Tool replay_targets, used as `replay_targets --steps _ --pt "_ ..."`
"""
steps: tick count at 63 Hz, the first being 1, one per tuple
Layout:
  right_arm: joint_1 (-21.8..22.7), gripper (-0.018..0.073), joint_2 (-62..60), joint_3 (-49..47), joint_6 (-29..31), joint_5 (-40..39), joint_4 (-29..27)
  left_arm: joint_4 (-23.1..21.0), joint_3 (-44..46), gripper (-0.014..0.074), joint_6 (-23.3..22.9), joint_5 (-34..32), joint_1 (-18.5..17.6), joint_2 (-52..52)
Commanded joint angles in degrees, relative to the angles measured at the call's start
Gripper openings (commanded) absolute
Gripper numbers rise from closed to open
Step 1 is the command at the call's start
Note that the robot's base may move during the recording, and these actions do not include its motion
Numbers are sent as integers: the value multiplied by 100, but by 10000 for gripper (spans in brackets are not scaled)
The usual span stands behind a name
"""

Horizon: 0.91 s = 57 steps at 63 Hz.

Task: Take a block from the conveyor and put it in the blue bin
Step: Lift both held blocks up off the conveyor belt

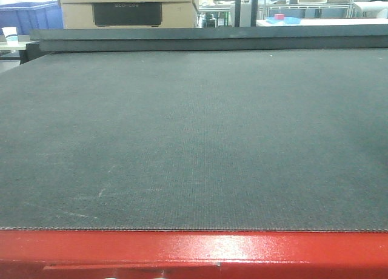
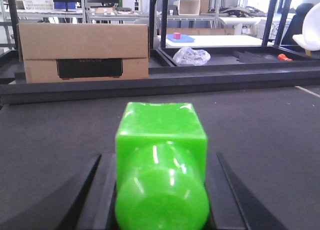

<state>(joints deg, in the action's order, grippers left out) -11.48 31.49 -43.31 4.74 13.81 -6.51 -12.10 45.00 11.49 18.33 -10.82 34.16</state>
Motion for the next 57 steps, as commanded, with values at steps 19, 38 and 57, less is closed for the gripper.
replay_targets --steps 19,38,57 --pt "-359 -162 -137 5 27 360 55 108 17 -111 30 -249 -528 -34" --pt "-359 -162 -369 5 27 481 -10 154 17 -111 30 -387 -553 -34" --pt "-359 -162 -430 5 27 471 -10 154 17 -111 30 -387 -553 -34"
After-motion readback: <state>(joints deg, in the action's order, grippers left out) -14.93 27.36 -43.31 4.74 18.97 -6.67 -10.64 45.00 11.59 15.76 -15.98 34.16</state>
